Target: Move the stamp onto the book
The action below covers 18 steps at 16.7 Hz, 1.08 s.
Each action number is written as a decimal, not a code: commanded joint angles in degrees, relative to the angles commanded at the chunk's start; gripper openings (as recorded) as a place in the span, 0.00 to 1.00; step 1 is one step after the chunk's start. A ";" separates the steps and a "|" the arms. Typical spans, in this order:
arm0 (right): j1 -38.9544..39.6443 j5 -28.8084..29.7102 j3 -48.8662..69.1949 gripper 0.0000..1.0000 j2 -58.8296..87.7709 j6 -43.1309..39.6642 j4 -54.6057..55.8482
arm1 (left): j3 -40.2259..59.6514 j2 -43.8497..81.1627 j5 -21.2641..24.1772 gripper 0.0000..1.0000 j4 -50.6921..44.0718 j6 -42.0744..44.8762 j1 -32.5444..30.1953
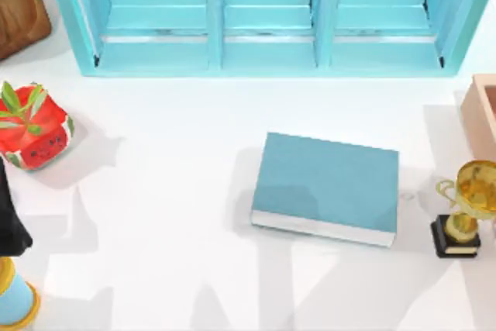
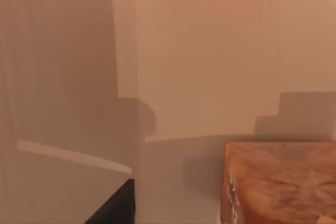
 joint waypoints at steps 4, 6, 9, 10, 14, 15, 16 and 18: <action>0.00 0.00 0.00 0.47 0.00 0.00 0.00 | 0.00 0.00 0.00 1.00 0.00 0.00 0.00; 0.00 0.00 0.00 0.32 0.00 0.00 0.00 | 0.00 0.00 0.00 1.00 0.00 0.00 0.00; 0.00 0.00 0.00 0.10 0.00 0.00 0.00 | 0.00 0.00 0.00 1.00 0.00 0.00 0.00; 0.00 0.00 0.00 0.02 0.00 0.00 0.00 | 0.00 0.00 0.00 1.00 0.00 0.00 0.00; 0.00 0.00 0.00 0.00 0.00 0.00 0.00 | 0.00 0.00 0.00 1.00 0.00 0.00 0.00; 0.00 0.00 0.00 0.00 0.00 0.00 0.00 | 0.00 0.00 0.00 1.00 0.00 0.00 0.00; 0.00 0.00 0.00 0.00 0.00 0.00 0.00 | 0.00 0.00 0.00 1.00 0.00 0.00 0.00; 0.00 0.00 0.00 0.00 0.00 0.00 0.00 | 0.00 0.00 0.00 1.00 0.00 0.00 0.00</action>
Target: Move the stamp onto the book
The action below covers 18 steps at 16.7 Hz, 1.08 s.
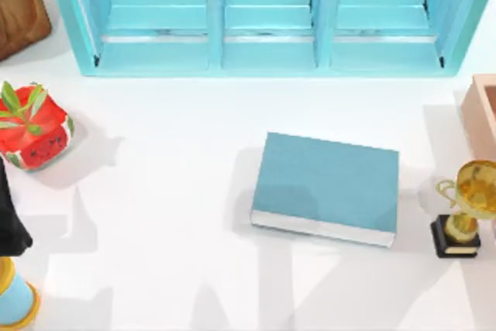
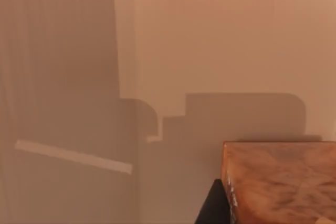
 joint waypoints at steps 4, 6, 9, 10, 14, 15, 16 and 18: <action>1.26 0.56 2.02 0.00 -0.52 1.38 -1.96 | 0.00 0.00 0.00 1.00 0.00 0.00 0.00; 3.44 1.06 5.78 0.00 -1.14 3.89 -5.94 | 0.00 0.00 0.00 1.00 0.00 0.00 0.00; 7.04 1.72 12.35 0.00 -1.93 9.91 -14.42 | 0.00 0.00 0.00 1.00 0.00 0.00 0.00; 8.26 1.88 14.50 0.00 -2.08 12.21 -17.44 | 0.00 0.00 0.00 1.00 0.00 0.00 0.00; 14.43 1.16 20.82 0.00 -3.69 20.63 -27.53 | 0.00 0.00 0.00 1.00 0.00 0.00 0.00; 16.19 0.71 21.66 0.00 -4.47 21.95 -29.33 | 0.00 0.00 0.00 1.00 0.00 0.00 0.00; 17.94 0.31 22.37 0.00 -5.33 22.87 -30.70 | 0.00 0.00 0.00 1.00 0.00 0.00 0.00; 21.05 -0.03 23.47 0.00 -6.98 23.81 -32.28 | 0.00 0.00 0.00 1.00 0.00 0.00 0.00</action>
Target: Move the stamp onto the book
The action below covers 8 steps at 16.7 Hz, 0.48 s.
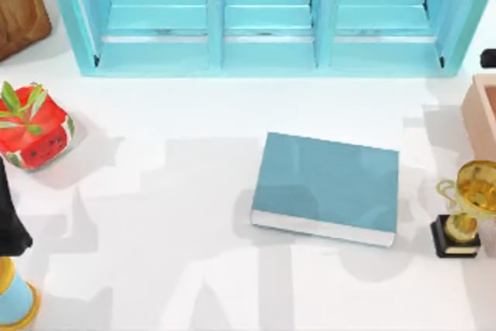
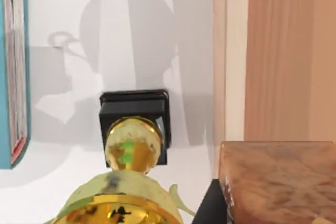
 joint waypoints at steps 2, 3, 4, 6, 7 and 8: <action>2.18 0.09 0.82 0.00 -0.87 0.46 -0.35 | 0.00 0.00 0.00 1.00 0.00 0.00 0.00; 2.92 0.15 1.12 0.00 -0.94 0.63 -0.27 | 0.00 0.00 0.00 1.00 0.00 0.00 0.00; 3.45 0.17 1.30 0.00 -0.84 0.76 -0.22 | 0.00 0.00 0.00 1.00 0.00 0.00 0.00; 3.64 0.16 1.33 0.00 -0.78 0.82 -0.20 | 0.00 0.00 0.00 1.00 0.00 0.00 0.00; 3.64 0.16 1.33 0.00 -0.78 0.82 -0.20 | 0.00 0.00 0.00 1.00 0.00 0.00 0.00; 3.64 0.16 1.33 0.00 -0.78 0.82 -0.20 | 0.00 0.00 0.00 1.00 0.00 0.00 0.00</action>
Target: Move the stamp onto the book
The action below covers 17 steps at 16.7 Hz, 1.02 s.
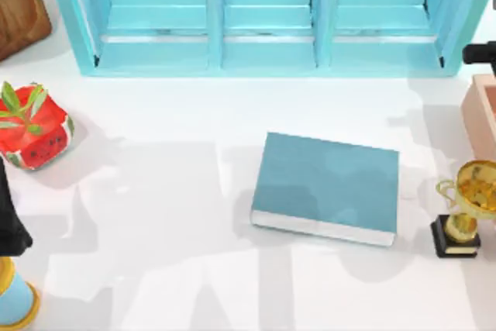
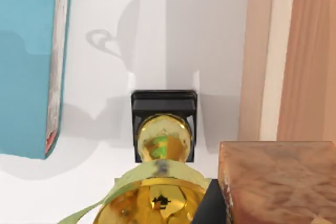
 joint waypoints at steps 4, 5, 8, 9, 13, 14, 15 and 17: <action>1.68 -0.07 0.75 0.00 1.89 2.04 0.85 | 0.00 0.00 0.00 1.00 0.00 0.00 0.00; 3.36 -0.07 1.17 0.00 3.22 3.76 1.55 | 0.00 0.00 0.00 1.00 0.00 0.00 0.00; 8.20 -0.05 2.23 0.00 6.55 8.64 3.74 | 0.00 0.00 0.00 1.00 0.00 0.00 0.00; 9.69 -0.05 2.58 0.00 7.63 10.13 4.44 | 0.00 0.00 0.00 1.00 0.00 0.00 0.00; 15.52 0.01 3.98 0.00 11.87 16.10 7.25 | 0.00 0.00 0.00 1.00 0.00 0.00 0.00; 16.84 0.02 4.32 0.00 12.95 17.42 7.91 | 0.00 0.00 0.00 1.00 0.00 0.00 0.00; 18.61 0.03 4.65 0.00 13.97 19.19 8.50 | 0.00 0.00 0.00 1.00 0.00 0.00 0.00; 22.78 0.09 5.41 0.00 16.36 23.39 10.31 | 0.00 0.00 0.00 1.00 0.00 0.00 0.00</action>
